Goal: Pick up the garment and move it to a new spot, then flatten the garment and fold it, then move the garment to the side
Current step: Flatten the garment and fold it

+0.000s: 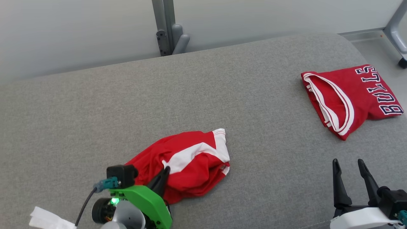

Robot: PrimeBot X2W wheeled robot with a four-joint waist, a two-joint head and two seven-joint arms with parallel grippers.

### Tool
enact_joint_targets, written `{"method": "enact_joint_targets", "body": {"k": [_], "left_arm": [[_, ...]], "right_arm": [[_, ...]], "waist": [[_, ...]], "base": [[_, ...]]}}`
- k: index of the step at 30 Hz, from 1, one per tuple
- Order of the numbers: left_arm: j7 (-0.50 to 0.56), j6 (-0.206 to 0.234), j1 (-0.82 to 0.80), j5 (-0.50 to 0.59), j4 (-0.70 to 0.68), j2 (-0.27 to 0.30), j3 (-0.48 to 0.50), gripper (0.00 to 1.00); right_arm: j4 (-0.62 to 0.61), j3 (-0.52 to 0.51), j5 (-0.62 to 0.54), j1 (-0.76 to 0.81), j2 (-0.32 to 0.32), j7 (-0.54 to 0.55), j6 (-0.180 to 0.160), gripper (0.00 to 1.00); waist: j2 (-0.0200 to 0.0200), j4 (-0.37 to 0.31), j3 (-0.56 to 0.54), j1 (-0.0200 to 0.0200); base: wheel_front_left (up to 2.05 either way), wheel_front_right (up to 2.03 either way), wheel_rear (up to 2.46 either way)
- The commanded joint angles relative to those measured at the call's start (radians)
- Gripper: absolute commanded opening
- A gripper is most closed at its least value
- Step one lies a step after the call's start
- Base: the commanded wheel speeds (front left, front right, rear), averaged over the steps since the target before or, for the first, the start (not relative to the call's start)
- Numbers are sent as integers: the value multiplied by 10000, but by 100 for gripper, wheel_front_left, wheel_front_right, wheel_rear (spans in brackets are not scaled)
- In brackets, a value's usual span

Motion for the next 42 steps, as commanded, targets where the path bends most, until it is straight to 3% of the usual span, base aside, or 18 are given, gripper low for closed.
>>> {"method": "enact_joint_targets", "body": {"k": [1,13,23,30,34,36,42], "left_arm": [[-26,-15,-357,240,-229,150,48,0],[1458,-439,-3882,1192,-1574,466,-397,0],[2344,-1142,-6709,1419,-1035,854,-179,0],[1825,-1654,-8627,1857,-272,632,-287,0],[983,-1563,-8430,2020,-237,418,-259,0],[659,-1469,-7869,2205,-362,581,-396,0],[87,-794,-4630,2057,-1170,1052,-716,0]], "right_arm": [[21,-20,43,-1,-27,-30,-11,100],[128,108,349,-328,-28,-30,-11,100],[255,54,782,-422,-25,-30,-11,100],[327,-110,954,-530,-25,-30,-11,100],[333,-160,979,-563,-25,-30,-11,100],[328,-150,975,-546,-25,-30,-11,100],[305,-243,896,-235,-24,-30,-11,100]], "waist": [[107,-126,-9,0],[107,-989,8,0],[107,-1811,307,0],[107,-2086,503,0],[107,-2093,473,0],[107,-2077,440,0],[107,-1746,349,0]], "base": [[0,0,0],[0,0,0],[0,0,0],[0,0,0],[0,0,0],[0,0,0],[0,0,0]]}}
